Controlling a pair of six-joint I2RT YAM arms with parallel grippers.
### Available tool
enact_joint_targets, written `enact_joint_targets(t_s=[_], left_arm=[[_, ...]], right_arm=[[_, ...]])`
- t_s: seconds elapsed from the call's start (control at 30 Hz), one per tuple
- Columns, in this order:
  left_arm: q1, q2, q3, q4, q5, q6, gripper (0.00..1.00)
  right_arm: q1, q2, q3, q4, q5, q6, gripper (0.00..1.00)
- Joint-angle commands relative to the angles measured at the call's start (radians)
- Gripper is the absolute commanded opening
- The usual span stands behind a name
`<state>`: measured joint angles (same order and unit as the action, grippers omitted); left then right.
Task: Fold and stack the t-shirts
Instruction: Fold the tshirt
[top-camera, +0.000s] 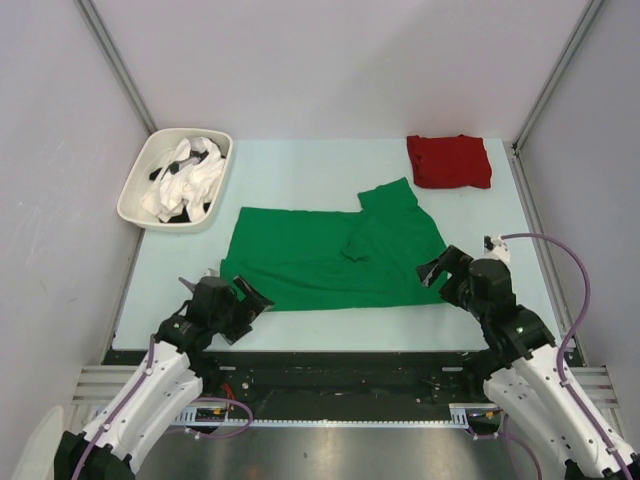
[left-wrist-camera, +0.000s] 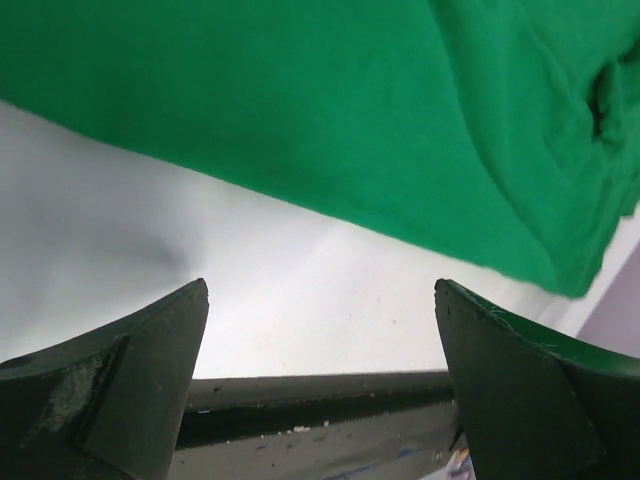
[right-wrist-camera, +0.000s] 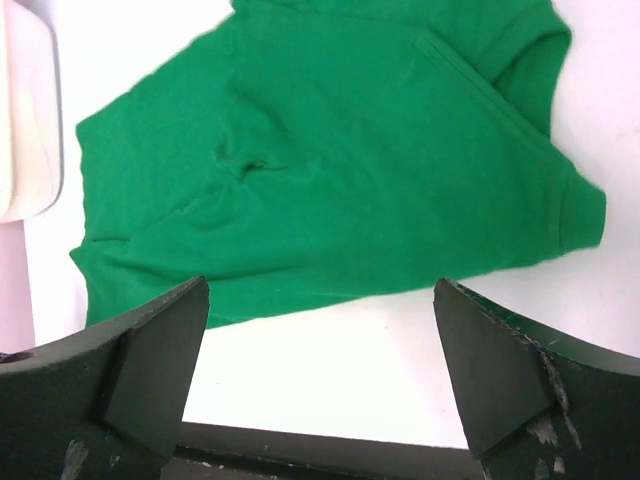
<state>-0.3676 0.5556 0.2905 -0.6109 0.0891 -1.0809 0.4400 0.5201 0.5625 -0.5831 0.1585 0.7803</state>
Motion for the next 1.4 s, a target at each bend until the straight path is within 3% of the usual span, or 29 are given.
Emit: enact_joint_targets(t_s=[0.0, 0.2, 0.5, 0.8, 0.83, 0.87, 0.9, 0.97, 1.0, 1.03, 1.37], left_arm=[[-0.004, 0.053, 0.018, -0.069, -0.158, -0.172, 1.0], [-0.004, 0.17, 0.035, -0.076, -0.227, -0.263, 1.0], [-0.002, 0.309, 0.029, -0.01, -0.279, -0.332, 0.97], [0.006, 0.398, -0.027, 0.097, -0.278, -0.369, 0.6], [0.006, 0.405, -0.022, 0.099, -0.279, -0.367, 0.49], [0.007, 0.409, -0.021, 0.102, -0.281, -0.369, 0.45], [0.007, 0.411, -0.021, 0.105, -0.278, -0.369, 0.32], [0.007, 0.414, -0.021, 0.115, -0.273, -0.366, 0.21], [0.007, 0.415, -0.019, 0.114, -0.272, -0.364, 0.05], [0.01, 0.418, -0.019, 0.114, -0.27, -0.364, 0.0], [0.019, 0.4, -0.01, 0.112, -0.264, -0.33, 0.0]], right_arm=[[-0.021, 0.024, -0.065, -0.049, -0.036, 0.118, 1.0], [-0.046, 0.053, -0.162, 0.083, -0.102, 0.175, 1.0], [-0.181, 0.124, -0.245, 0.227, -0.233, 0.155, 1.0], [-0.312, 0.173, -0.277, 0.305, -0.332, 0.125, 1.0], [-0.322, 0.178, -0.279, 0.313, -0.339, 0.117, 1.0], [-0.331, 0.181, -0.279, 0.315, -0.355, 0.116, 1.0], [-0.346, 0.184, -0.279, 0.321, -0.359, 0.111, 1.0], [-0.362, 0.193, -0.279, 0.322, -0.369, 0.102, 1.0], [-0.374, 0.196, -0.28, 0.33, -0.375, 0.1, 1.0], [-0.382, 0.202, -0.28, 0.33, -0.379, 0.099, 1.0], [-0.414, 0.314, -0.305, 0.431, -0.438, 0.117, 0.97]])
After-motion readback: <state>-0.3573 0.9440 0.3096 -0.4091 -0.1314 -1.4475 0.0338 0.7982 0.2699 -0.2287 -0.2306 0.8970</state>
